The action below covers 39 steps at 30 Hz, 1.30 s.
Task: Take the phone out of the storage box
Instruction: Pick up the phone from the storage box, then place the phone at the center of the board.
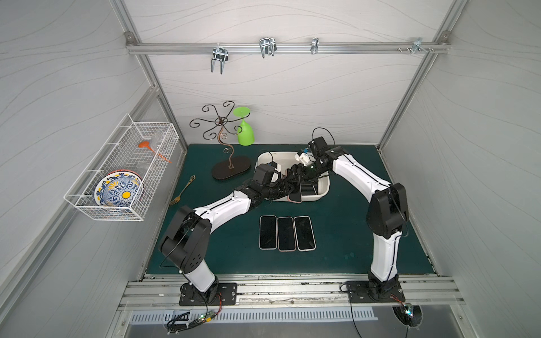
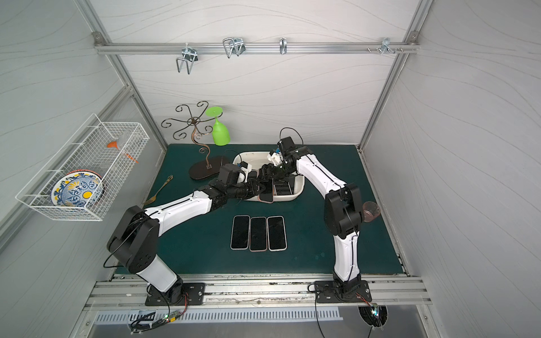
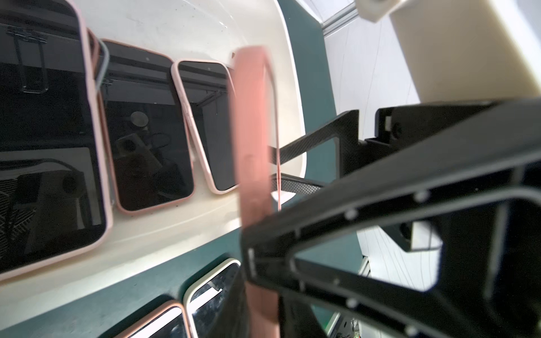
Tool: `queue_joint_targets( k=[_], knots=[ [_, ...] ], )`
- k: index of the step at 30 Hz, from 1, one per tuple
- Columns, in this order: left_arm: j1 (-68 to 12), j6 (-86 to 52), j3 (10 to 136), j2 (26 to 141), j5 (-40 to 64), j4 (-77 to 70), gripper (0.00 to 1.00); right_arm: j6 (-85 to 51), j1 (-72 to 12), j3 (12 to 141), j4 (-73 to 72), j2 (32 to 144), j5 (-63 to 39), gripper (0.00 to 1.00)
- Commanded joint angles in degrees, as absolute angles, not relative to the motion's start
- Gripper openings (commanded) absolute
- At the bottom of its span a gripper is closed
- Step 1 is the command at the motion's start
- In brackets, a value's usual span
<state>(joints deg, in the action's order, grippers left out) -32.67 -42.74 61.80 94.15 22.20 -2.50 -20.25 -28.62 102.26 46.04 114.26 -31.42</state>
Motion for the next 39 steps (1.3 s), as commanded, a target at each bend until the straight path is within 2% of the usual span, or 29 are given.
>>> queue_joint_targets(
  k=[1,2,3,6,7,12,17,22,28,32,35,39],
  knots=[
    [-33.2,-41.2,64.3,92.5,22.2,-4.3,0.12,-22.7,-28.0,101.0,43.2,111.8,-35.8,0.28],
    [-33.2,-41.3,63.9,92.1,22.2,-4.2,0.11,-22.7,-27.9,100.7,42.8,111.8,-36.8,0.32],
    [-33.1,-41.8,63.4,91.6,22.3,-4.4,0.08,-22.8,-27.7,100.3,42.1,111.6,-37.9,0.41],
    [-33.1,-42.7,62.1,89.9,23.3,-4.6,0.04,-23.1,-27.4,99.6,40.9,111.1,-40.0,0.80],
    [-32.9,-42.9,61.4,89.0,23.9,-4.8,0.03,-23.1,-27.2,99.5,40.6,110.9,-40.7,0.97],
    [-31.1,-41.9,58.1,81.9,25.4,-0.4,0.00,-23.3,-24.6,99.7,40.7,109.8,-42.5,0.99],
    [-25.0,-39.4,53.3,69.8,27.0,8.6,0.00,-22.8,-22.0,99.6,41.8,107.6,-42.3,0.99],
    [-20.7,-31.1,50.6,56.0,21.6,29.2,0.00,-20.9,-21.6,97.9,43.4,104.7,-41.5,0.99],
    [-19.8,-31.5,44.4,47.9,14.7,42.2,0.00,-20.5,-21.6,91.5,41.9,99.6,-40.8,0.99],
    [-20.6,-32.4,43.4,46.8,11.4,45.8,0.00,-18.7,-21.5,88.2,43.0,95.8,-39.5,0.99],
    [-20.6,-30.8,45.3,51.8,10.9,48.9,0.00,-18.2,-21.5,85.7,43.0,92.9,-39.0,0.99],
    [-20.7,-30.3,43.5,55.6,12.7,44.7,0.00,-18.1,-21.5,82.4,41.6,90.7,-39.5,0.98]
  ],
)
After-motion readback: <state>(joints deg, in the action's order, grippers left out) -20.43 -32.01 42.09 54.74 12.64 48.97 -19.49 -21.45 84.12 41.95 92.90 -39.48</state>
